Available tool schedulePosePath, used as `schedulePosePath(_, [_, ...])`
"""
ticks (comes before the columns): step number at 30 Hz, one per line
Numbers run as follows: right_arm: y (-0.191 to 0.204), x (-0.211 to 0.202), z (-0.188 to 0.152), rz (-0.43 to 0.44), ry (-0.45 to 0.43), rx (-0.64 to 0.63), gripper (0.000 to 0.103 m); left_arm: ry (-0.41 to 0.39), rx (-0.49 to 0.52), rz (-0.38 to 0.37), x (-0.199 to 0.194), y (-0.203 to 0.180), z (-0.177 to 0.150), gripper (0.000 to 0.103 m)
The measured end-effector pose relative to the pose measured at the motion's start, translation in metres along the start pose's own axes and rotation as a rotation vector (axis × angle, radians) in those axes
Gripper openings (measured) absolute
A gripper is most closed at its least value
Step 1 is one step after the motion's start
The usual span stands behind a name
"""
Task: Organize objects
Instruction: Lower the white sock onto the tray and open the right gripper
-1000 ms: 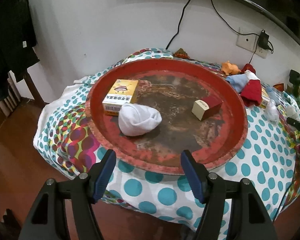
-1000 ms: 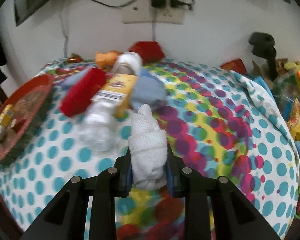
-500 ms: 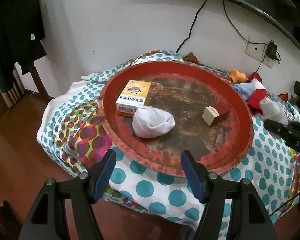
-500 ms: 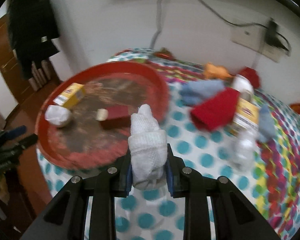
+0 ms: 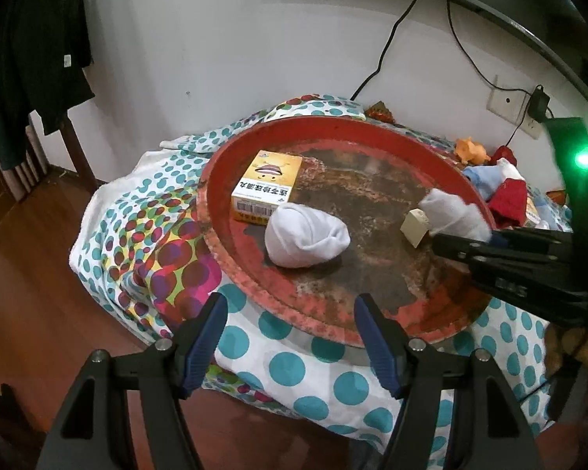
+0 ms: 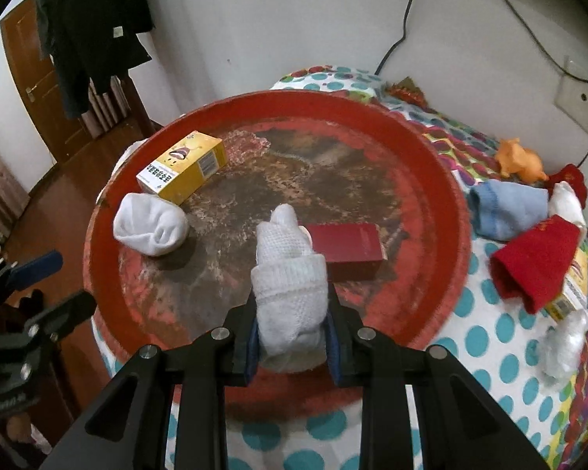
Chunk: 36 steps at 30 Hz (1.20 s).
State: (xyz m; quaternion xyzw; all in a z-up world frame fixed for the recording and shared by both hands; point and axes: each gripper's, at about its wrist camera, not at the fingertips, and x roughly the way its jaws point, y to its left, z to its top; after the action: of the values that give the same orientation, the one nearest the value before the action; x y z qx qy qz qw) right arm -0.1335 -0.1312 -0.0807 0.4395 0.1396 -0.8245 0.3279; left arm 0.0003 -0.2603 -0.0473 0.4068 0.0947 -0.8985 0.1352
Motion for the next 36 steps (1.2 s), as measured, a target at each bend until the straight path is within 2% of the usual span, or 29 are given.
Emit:
schedulePosePath(5, [-0.005, 0.019, 0.012, -0.067, 0.001, -0.005, 0.025, -0.004, 0.004, 0.004, 0.0, -0.001, 0.0, 0.069])
schedulePosePath(11, [-0.015, 0.033, 0.031, -0.102, -0.006, 0.004, 0.025, -0.021, 0.029, 0.003, -0.003, -0.008, -0.001, 0.069])
schedulePosePath(15, [-0.02, 0.04, 0.036, -0.113, 0.002, 0.007, 0.026, -0.033, 0.042, -0.006, -0.005, -0.013, -0.001, 0.069])
schedulePosePath(17, [-0.022, 0.04, 0.035, -0.091, 0.002, 0.018, 0.028, -0.027, 0.042, -0.021, -0.004, -0.014, -0.002, 0.069])
schedulePosePath(21, [-0.022, 0.034, 0.031, -0.064, -0.017, 0.019, 0.03, -0.008, 0.048, -0.017, 0.001, -0.016, -0.003, 0.069])
schedulePosePath(27, [-0.023, 0.015, 0.024, -0.052, -0.05, 0.018, 0.038, 0.003, 0.047, -0.023, 0.004, -0.018, -0.005, 0.069])
schedulePosePath(29, [-0.026, 0.01, 0.021, -0.055, -0.059, 0.025, 0.044, 0.007, 0.055, -0.022, 0.004, -0.02, -0.006, 0.069])
schedulePosePath(36, [-0.05, -0.026, -0.001, -0.056, -0.106, 0.072, 0.046, 0.007, 0.071, -0.023, 0.003, -0.027, -0.009, 0.069])
